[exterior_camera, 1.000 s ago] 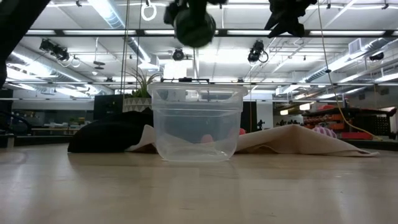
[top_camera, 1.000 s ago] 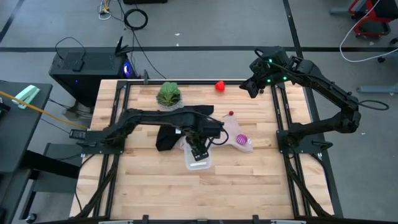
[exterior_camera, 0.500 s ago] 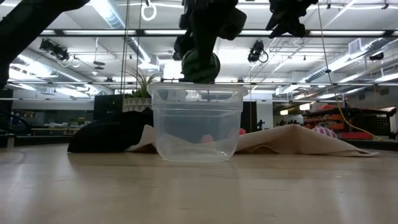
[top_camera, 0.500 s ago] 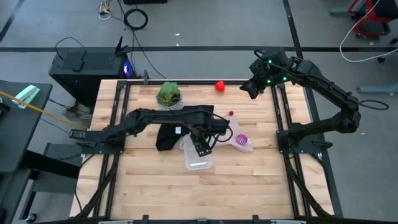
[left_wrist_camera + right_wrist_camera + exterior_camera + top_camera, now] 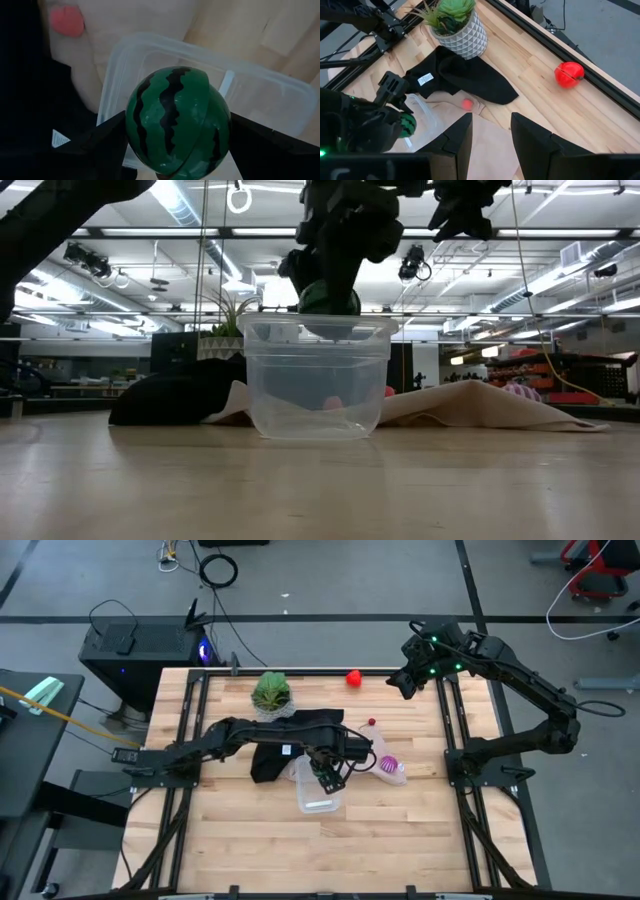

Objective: Pick and placing Produce into tupperware
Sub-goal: Put the watermelon into the transparent container

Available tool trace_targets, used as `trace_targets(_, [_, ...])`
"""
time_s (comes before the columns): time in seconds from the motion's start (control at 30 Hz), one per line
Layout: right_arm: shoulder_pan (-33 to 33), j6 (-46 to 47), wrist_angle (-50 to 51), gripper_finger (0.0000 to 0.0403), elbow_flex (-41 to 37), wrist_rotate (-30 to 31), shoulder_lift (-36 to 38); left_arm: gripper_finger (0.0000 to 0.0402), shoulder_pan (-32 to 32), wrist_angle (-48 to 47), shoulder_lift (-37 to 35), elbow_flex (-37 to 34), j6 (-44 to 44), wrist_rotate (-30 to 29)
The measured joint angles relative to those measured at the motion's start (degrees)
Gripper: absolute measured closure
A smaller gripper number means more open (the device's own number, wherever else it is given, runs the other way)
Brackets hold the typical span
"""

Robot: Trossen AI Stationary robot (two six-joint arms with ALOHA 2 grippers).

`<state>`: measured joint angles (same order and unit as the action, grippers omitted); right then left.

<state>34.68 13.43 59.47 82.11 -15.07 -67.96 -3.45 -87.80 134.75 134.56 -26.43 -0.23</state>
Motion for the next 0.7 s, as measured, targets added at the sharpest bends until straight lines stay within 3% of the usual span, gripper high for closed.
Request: trace_targets(0.7, [0.00, 0.07, 0.88, 0.0261, 0.00, 0.00, 0.00, 0.0093, -3.57, -0.80, 0.88, -0.07, 2.23, -4.85])
